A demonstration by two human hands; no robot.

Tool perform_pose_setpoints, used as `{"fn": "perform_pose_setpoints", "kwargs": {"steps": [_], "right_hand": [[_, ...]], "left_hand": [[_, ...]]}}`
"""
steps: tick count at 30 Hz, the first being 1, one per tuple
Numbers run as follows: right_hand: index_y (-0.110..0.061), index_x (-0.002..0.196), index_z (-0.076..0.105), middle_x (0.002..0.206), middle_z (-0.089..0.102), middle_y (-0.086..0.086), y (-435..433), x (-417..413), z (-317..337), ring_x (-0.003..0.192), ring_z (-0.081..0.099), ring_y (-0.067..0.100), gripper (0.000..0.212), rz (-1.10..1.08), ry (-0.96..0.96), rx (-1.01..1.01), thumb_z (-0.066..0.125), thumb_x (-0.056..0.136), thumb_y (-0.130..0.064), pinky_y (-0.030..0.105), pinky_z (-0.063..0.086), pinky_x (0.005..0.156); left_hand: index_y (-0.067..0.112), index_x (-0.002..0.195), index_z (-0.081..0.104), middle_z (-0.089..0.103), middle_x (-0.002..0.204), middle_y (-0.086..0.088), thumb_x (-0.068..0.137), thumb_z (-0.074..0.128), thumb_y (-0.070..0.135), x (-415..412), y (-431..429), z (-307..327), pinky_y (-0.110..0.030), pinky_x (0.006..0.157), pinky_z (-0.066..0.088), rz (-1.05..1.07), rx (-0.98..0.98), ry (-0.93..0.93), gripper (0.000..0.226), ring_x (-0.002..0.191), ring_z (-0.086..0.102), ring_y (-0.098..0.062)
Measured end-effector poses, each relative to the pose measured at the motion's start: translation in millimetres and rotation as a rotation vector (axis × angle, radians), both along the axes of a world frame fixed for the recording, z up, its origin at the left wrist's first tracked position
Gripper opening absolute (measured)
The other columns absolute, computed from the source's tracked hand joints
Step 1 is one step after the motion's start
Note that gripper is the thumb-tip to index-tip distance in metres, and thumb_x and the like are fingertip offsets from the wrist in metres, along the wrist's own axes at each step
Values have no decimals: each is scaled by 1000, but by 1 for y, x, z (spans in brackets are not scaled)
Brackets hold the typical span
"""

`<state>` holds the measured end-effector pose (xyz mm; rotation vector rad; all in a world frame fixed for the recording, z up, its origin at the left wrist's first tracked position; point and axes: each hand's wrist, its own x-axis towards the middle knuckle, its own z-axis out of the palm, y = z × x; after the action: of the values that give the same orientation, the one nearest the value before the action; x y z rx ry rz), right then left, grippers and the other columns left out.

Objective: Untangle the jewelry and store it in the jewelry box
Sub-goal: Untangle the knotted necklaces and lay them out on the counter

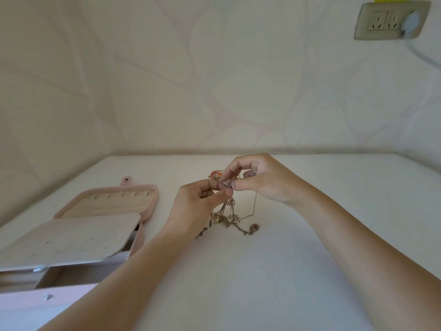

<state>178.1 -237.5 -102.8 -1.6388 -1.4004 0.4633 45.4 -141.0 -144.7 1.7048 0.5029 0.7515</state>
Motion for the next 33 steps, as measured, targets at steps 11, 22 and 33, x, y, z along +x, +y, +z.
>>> {"fn": "perform_pose_setpoints", "kwargs": {"steps": [11,22,33], "right_hand": [[-25,70,72,76,59,-6,3,12,-4,55,47,-4,24,-278,-311,64,63,81,-6,12,31,54],[-17,98,67,95,68,-6,-8,11,4,72,58,-10,24,122,48,-219,68,81,0,7,39,68],[-10,85,71,60,63,-18,-5,4,3,51,53,-9,8,56,9,-87,75,79,-12,1,34,57]], "left_hand": [[14,72,55,32,49,12,88,63,16,-3,-10,3,-13,39,20,-305,-144,8,18,44,22,-5],[21,75,57,39,52,14,79,63,27,-3,0,-1,-20,48,24,-175,-124,-44,10,50,30,-5],[19,78,58,45,60,15,91,56,23,-4,-5,1,-14,46,28,-204,-108,-78,13,52,35,-2]]}}
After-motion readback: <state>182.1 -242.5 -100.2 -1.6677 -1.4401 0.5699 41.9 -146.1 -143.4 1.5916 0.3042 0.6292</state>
